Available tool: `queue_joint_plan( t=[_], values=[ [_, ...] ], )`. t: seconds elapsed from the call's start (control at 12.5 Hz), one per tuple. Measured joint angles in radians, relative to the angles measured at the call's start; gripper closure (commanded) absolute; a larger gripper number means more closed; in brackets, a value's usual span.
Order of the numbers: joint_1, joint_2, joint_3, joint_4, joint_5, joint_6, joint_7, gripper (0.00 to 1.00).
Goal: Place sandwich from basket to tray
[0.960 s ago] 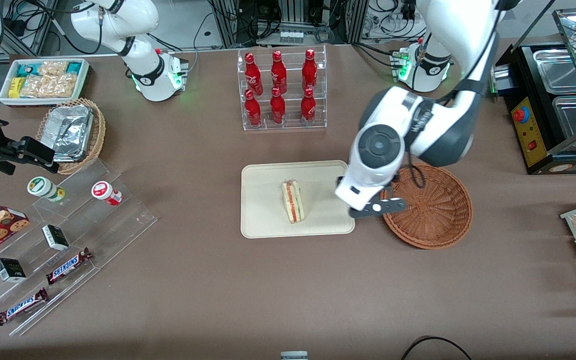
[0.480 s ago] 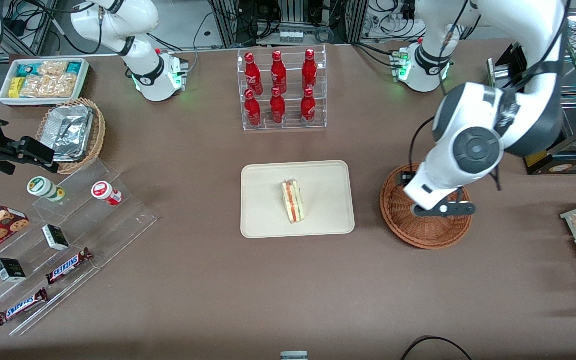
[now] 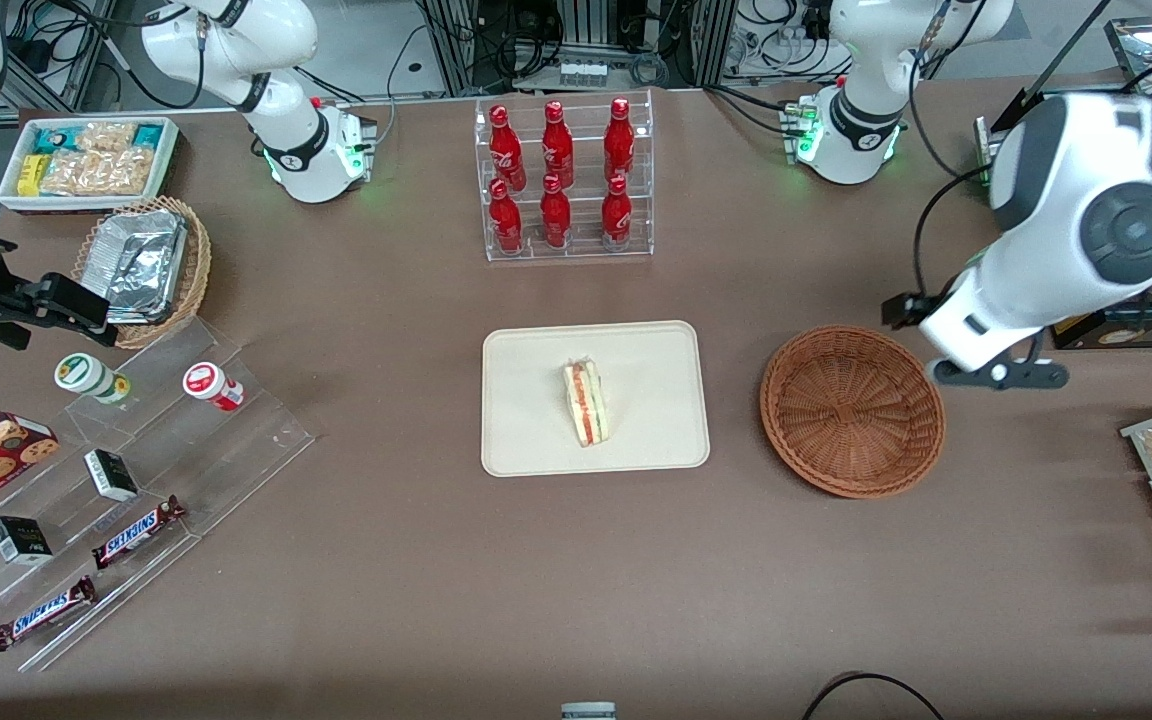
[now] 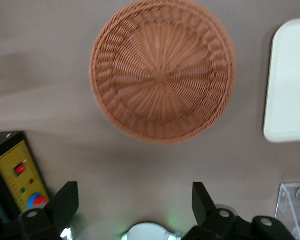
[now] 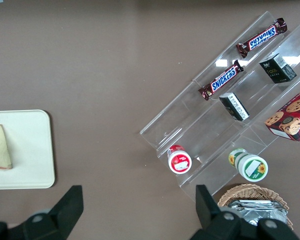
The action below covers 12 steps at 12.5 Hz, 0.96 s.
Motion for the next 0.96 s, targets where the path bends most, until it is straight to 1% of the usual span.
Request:
queue_joint_plan(
  t=[0.24, 0.64, 0.8, 0.96],
  values=[
    [0.060, -0.060, -0.017, 0.019, -0.010, -0.093, 0.076, 0.00],
    [0.069, -0.097, 0.082, 0.108, -0.039, -0.195, 0.100, 0.00],
    [0.069, -0.107, 0.096, 0.148, -0.039, -0.237, 0.100, 0.00],
    [0.069, -0.109, 0.096, 0.154, -0.039, -0.241, 0.100, 0.00]
  ],
)
